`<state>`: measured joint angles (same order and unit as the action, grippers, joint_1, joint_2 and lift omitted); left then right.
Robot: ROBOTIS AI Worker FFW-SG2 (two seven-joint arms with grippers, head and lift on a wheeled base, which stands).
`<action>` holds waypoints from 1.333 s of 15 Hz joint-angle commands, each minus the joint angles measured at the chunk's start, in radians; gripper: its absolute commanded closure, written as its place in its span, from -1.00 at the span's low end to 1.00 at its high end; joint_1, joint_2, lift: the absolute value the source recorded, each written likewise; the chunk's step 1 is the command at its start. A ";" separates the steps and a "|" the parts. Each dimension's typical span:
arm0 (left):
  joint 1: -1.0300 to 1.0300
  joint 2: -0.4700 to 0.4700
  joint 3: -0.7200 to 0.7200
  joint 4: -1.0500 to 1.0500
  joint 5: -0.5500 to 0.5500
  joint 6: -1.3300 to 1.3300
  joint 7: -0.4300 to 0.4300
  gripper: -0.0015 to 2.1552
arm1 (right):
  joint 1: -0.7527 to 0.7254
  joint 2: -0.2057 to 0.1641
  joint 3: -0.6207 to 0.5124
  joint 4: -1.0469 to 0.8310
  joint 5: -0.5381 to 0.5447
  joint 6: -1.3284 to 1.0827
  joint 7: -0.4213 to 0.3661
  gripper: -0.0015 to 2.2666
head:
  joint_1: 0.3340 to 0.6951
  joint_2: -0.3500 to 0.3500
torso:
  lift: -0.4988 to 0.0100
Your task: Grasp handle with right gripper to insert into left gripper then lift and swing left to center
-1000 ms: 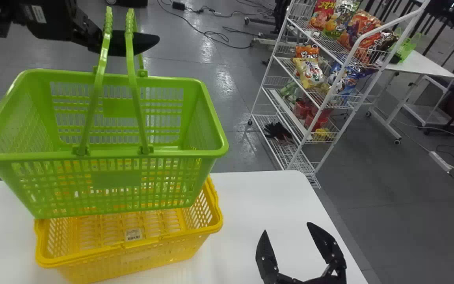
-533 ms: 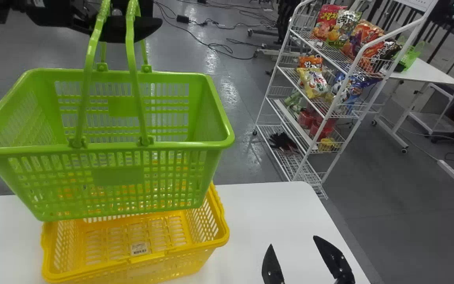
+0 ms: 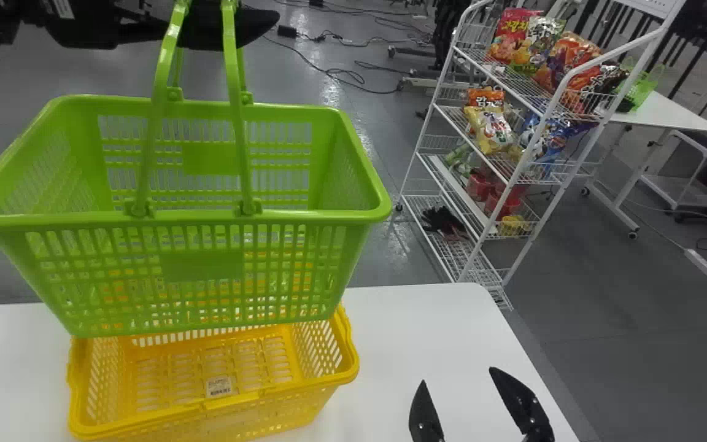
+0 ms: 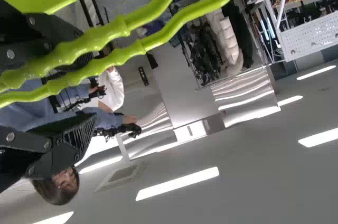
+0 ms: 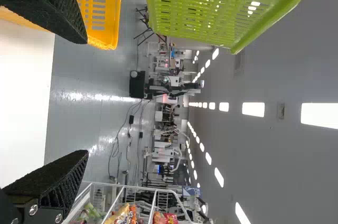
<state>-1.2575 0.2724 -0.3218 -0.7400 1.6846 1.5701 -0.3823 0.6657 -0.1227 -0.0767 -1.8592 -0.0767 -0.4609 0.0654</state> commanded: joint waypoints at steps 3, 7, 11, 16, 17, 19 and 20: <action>0.001 0.028 -0.013 -0.009 -0.016 0.001 -0.009 0.91 | 0.000 0.000 -0.003 0.000 -0.005 0.000 0.008 -0.96 | 0.42 -0.88 | 0.60; 0.004 0.111 -0.046 -0.045 -0.028 0.001 -0.036 0.91 | 0.005 0.000 -0.005 0.002 -0.006 -0.009 0.008 -0.96 | 0.46 -0.82 | 0.60; 0.007 0.295 -0.065 -0.102 -0.010 0.001 -0.063 0.91 | 0.009 0.000 -0.008 0.006 -0.006 -0.018 0.008 -0.96 | 0.50 -0.66 | 0.60; 0.053 0.579 -0.045 -0.153 0.101 0.001 -0.089 0.91 | 0.008 -0.002 -0.017 0.008 -0.006 -0.018 0.010 -0.96 | 0.51 -0.25 | 0.60; 0.078 0.637 -0.029 -0.171 0.118 0.001 -0.098 0.91 | 0.008 -0.002 -0.017 0.008 -0.006 -0.018 0.011 -0.96 | 0.51 -0.19 | 0.60; 0.168 0.728 0.040 -0.220 0.138 0.001 -0.105 0.91 | 0.003 -0.003 -0.018 0.008 -0.006 -0.015 0.013 -0.96 | 0.52 0.03 | 0.60; 0.230 0.766 0.084 -0.239 0.156 0.001 -0.109 0.91 | 0.002 -0.003 -0.020 0.008 -0.006 -0.015 0.014 -0.96 | 0.53 0.09 | 0.60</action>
<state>-1.1036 0.9813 -0.2946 -0.9490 1.8206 1.5701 -0.4886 0.6705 -0.1249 -0.0949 -1.8515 -0.0828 -0.4778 0.0782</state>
